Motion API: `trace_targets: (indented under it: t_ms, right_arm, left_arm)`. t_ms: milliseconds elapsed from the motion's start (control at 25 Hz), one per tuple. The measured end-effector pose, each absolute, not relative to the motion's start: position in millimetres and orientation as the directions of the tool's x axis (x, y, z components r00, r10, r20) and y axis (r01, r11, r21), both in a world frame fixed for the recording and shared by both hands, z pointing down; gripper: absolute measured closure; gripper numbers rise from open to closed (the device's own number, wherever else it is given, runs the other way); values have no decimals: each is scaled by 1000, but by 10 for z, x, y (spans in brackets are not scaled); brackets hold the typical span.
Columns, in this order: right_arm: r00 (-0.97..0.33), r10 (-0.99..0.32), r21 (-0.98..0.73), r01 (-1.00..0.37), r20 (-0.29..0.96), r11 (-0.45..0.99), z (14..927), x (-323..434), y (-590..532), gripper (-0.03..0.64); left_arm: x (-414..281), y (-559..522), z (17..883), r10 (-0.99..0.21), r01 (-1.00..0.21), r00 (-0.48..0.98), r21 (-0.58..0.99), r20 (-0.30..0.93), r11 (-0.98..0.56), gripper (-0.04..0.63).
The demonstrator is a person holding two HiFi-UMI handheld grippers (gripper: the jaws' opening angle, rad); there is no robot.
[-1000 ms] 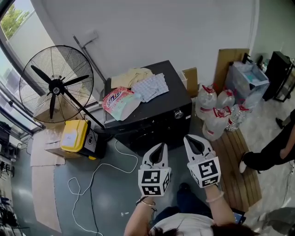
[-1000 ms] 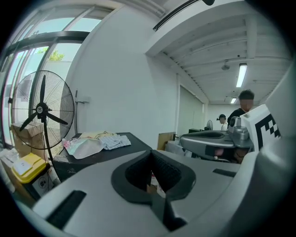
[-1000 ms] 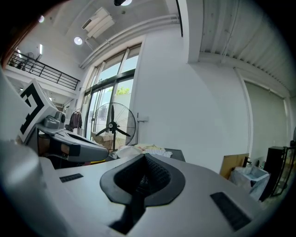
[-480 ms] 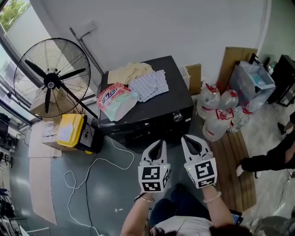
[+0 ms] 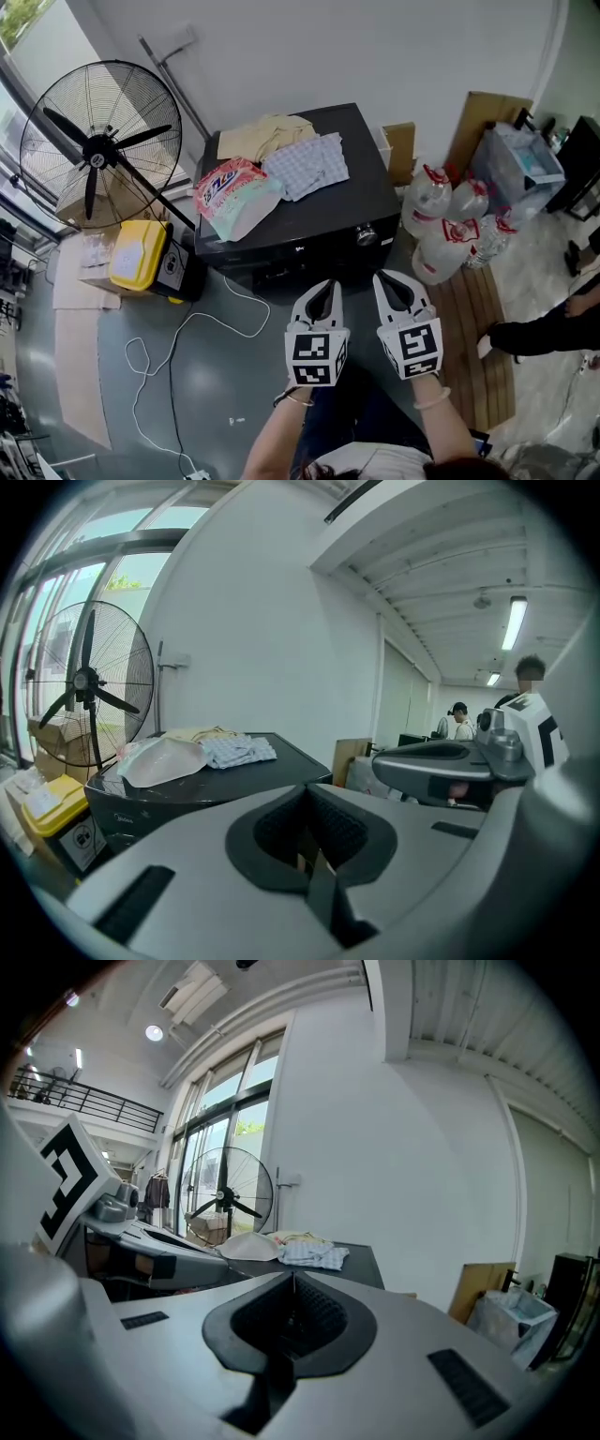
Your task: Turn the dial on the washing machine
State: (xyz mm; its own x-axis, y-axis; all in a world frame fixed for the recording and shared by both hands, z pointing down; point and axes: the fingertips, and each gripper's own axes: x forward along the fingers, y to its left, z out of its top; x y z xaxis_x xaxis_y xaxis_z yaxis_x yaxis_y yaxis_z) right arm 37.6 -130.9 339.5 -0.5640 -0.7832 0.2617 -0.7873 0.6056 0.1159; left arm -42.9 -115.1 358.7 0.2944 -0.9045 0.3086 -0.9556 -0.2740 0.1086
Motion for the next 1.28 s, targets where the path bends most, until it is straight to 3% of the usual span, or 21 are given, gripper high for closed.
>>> trace_targets:
  t_ms: [920, 1280]
  right_arm:
    - [-507, -796, 128, -811, 330, 570, 3951, 234, -2212, 586]
    - [-503, -789, 134, -808, 353, 574, 4193, 246, -2397, 551]
  left_arm:
    - [-563, -1889, 4252, -848, -930, 367, 132, 382, -343, 578]
    - [-551, -1982, 4486, -841, -928, 371, 138, 394, -345, 578]
